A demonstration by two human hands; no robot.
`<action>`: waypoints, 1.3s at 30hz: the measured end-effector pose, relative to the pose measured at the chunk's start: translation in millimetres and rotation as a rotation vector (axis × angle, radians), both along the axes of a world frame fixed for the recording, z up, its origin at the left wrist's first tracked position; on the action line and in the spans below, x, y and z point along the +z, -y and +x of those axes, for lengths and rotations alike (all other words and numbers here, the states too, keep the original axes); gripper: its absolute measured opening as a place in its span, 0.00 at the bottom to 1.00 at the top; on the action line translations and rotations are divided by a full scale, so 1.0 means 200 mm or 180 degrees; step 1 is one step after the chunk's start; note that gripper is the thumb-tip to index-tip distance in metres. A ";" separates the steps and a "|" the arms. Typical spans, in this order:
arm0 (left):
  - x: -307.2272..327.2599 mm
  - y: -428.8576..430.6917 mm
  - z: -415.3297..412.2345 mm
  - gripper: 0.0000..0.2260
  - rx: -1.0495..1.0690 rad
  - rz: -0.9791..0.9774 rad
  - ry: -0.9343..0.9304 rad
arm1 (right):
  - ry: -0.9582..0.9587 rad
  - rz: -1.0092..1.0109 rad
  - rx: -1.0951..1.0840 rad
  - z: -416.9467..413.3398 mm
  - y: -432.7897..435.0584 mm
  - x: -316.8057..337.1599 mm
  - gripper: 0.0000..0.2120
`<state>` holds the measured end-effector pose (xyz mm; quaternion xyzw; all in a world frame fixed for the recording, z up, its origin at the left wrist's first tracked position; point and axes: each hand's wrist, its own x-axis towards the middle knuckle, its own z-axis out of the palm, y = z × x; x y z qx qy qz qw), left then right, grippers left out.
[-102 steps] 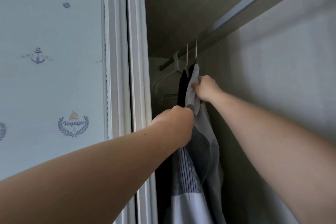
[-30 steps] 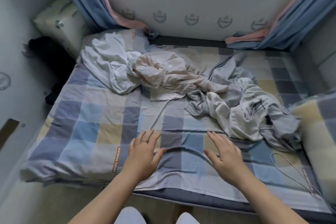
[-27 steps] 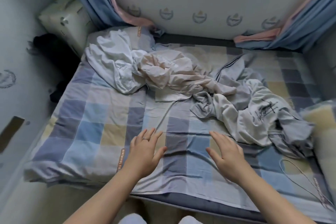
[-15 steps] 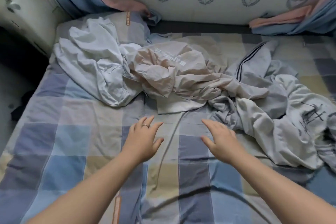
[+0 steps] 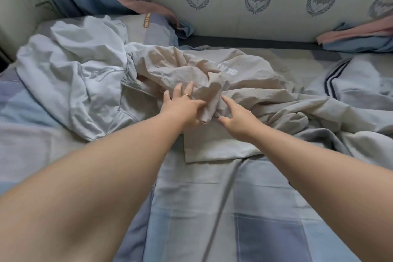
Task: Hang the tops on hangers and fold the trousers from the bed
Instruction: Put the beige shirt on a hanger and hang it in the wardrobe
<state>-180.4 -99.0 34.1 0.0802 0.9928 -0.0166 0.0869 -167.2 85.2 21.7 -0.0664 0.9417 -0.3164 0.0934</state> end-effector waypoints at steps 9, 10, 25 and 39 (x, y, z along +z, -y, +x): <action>-0.04 0.06 0.22 0.18 0.0088 0.2758 0.0954 | 0.1270 -0.2100 -0.1019 -0.04 0.09 -0.08 0.33; -0.04 0.07 0.30 0.16 0.0052 0.2707 0.1245 | 0.1457 -0.2120 -0.1088 -0.02 0.10 -0.08 0.36; 0.27 0.00 1.46 0.04 0.1346 0.2693 0.1334 | 0.1322 -0.0865 -0.1185 1.21 -0.02 0.20 0.22; 0.28 -0.55 1.59 0.28 0.1777 0.2084 0.1937 | 0.2166 -0.0514 -0.0132 2.26 -0.22 0.56 0.04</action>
